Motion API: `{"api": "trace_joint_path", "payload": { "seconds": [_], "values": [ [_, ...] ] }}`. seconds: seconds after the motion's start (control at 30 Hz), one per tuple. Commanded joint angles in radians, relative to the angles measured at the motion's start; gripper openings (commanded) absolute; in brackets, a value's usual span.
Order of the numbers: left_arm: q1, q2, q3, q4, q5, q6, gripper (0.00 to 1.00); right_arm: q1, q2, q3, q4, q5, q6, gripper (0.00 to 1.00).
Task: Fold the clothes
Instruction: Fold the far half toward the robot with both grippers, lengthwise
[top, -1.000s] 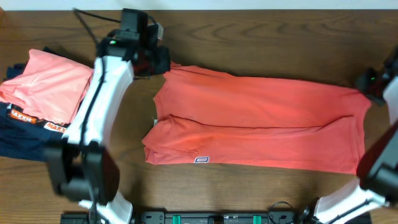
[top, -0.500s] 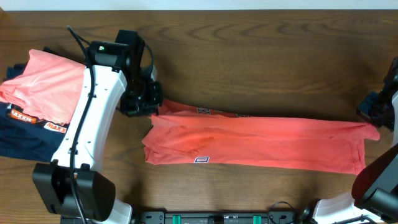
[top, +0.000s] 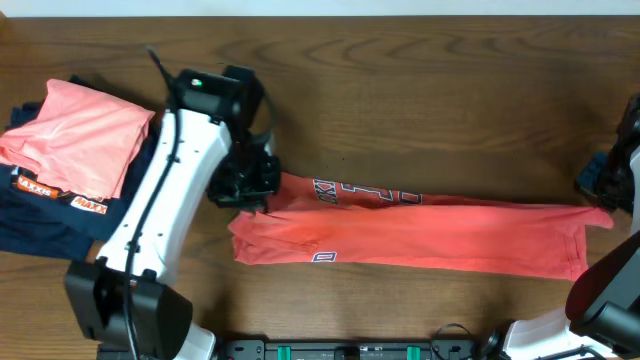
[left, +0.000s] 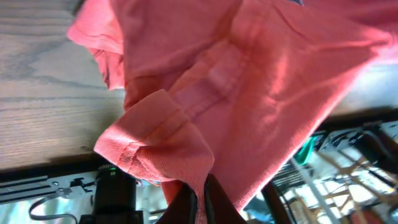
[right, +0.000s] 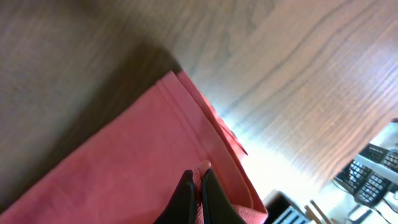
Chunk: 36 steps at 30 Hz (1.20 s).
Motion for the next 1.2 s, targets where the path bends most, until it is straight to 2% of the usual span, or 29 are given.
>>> {"api": "trace_joint_path", "payload": {
  "seconds": [0.0, 0.23, 0.33, 0.67, 1.0, 1.03, 1.17],
  "values": [
    [-0.026, -0.001, 0.005, -0.042, -0.069, -0.004, 0.06, -0.008, 0.009, -0.002, -0.005, 0.043, -0.007, 0.02],
    [-0.016, 0.0, -0.006, 0.087, -0.12, -0.041, 0.06, -0.008, 0.009, -0.046, 0.005, 0.059, -0.007, 0.04],
    [-0.016, 0.0, -0.035, 0.16, -0.12, -0.044, 0.06, -0.008, 0.009, -0.091, 0.034, 0.061, -0.007, 0.07],
    [-0.016, 0.003, -0.213, 0.497, -0.164, -0.044, 0.07, -0.029, 0.009, -0.238, 0.193, 0.061, -0.003, 0.13],
    [-0.017, 0.007, -0.392, 0.688, -0.157, -0.044, 0.08, -0.035, 0.009, -0.264, 0.234, 0.06, 0.012, 0.13],
    [-0.017, 0.008, -0.409, 0.712, -0.157, -0.044, 0.11, -0.035, 0.009, -0.264, 0.236, 0.06, 0.012, 0.14],
    [-0.017, 0.014, -0.459, 0.804, -0.157, -0.044, 0.12, -0.036, 0.009, -0.264, 0.248, 0.06, 0.012, 0.14]
  ]
}}
